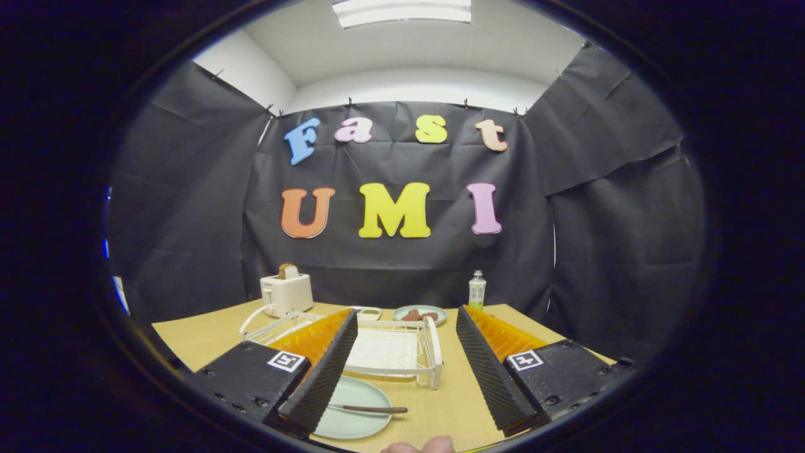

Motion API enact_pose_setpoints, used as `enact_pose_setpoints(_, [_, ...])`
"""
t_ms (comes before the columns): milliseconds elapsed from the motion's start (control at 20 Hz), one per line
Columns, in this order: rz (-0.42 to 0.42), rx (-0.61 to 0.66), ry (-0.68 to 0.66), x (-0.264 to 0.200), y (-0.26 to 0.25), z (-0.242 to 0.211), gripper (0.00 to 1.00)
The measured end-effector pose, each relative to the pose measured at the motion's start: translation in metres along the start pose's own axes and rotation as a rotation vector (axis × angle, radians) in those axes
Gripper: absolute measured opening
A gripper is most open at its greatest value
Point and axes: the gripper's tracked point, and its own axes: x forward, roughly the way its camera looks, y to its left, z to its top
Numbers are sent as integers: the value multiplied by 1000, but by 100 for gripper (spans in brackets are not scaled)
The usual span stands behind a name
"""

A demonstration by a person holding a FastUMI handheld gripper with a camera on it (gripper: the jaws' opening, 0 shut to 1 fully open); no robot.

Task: Take the plate from the dish rack, then take the spoon from the basket and place it into the plate.

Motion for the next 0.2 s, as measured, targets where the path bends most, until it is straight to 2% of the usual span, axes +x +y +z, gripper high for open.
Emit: enact_pose_setpoints(200, [16,-20,-3,-2,6,-9,100])
